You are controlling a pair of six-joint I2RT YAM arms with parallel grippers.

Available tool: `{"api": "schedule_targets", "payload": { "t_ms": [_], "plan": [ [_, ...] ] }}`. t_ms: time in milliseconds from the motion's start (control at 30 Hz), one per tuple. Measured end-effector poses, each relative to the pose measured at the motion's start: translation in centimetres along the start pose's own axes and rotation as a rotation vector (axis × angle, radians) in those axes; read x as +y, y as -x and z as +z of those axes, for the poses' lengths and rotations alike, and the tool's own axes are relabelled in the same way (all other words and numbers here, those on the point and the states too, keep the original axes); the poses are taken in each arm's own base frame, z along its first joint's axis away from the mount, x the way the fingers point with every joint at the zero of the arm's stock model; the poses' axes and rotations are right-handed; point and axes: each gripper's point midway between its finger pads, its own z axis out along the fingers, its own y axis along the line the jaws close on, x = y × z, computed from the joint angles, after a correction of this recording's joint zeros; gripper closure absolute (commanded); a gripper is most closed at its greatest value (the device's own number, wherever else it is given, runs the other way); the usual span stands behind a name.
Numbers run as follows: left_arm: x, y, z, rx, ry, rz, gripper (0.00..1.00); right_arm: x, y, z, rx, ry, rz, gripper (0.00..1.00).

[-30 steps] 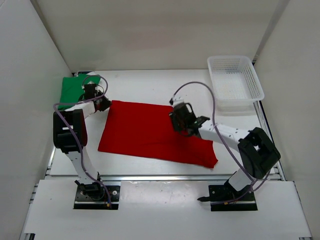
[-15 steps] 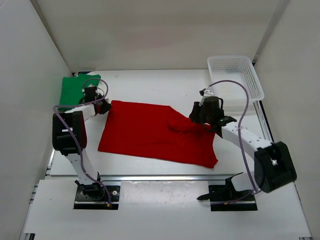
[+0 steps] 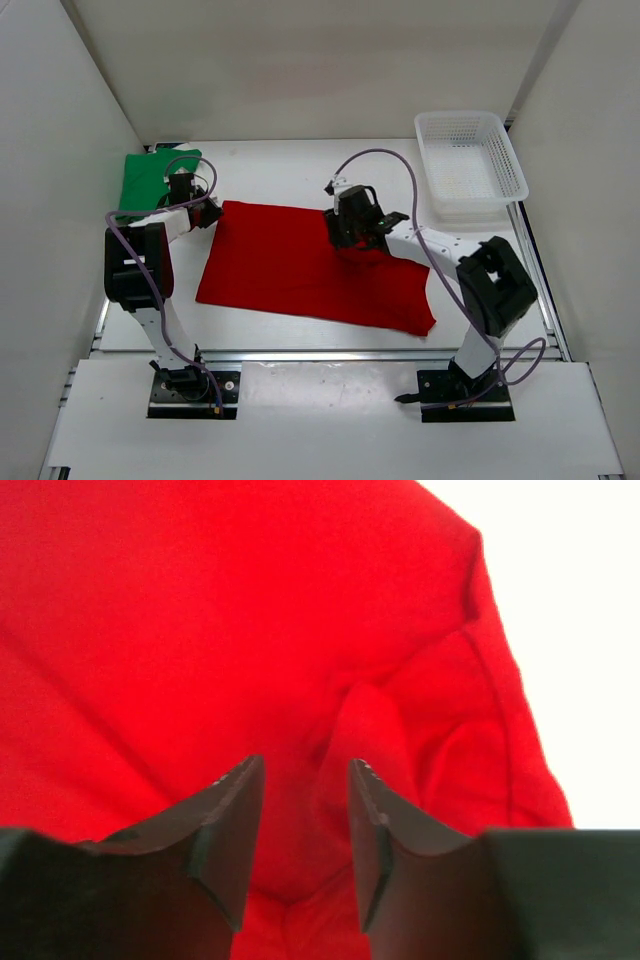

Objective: Fold and stack the t-shirts
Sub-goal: Grap the side of the flattened tshirt furthest away from the robot with both arms

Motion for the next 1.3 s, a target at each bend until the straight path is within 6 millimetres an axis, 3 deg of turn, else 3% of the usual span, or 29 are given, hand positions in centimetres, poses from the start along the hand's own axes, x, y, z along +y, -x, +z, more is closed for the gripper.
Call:
{"api": "schedule_targets", "payload": {
  "t_ms": [333, 567, 733, 833, 1100, 1200, 1300],
  "plan": [
    [0.0, 0.0, 0.0, 0.0, -0.001, 0.0, 0.67, -2.6, -2.4, 3.5, 0.129, -0.184, -0.102, 0.66],
    [0.0, 0.0, 0.1, -0.001, -0.001, 0.0, 0.68, -3.2, -1.4, 4.4, 0.119, -0.236, -0.126, 0.92],
    [0.1, -0.1, 0.2, 0.002, 0.001, 0.0, 0.68, -5.2, -1.0, 4.0, 0.109, -0.316, -0.117, 1.0],
    [0.2, 0.0, 0.2, 0.001, 0.002, -0.002, 0.68, -7.9, -0.5, 3.3, 0.096, -0.361, -0.075, 1.0],
    [0.2, 0.8, 0.7, -0.014, 0.015, 0.017, 0.6, -20.6, 1.9, -1.3, -0.005, -0.51, 0.173, 1.0],
    [0.2, 1.2, 1.0, -0.02, 0.037, 0.04, 0.58, -23.0, 2.5, -1.8, -0.023, -0.508, 0.225, 1.0],
    [-0.2, 1.8, 1.5, -0.029, 0.055, 0.077, 0.56, -24.6, 4.5, -0.9, -0.054, -0.487, 0.245, 1.0]
  ]
}}
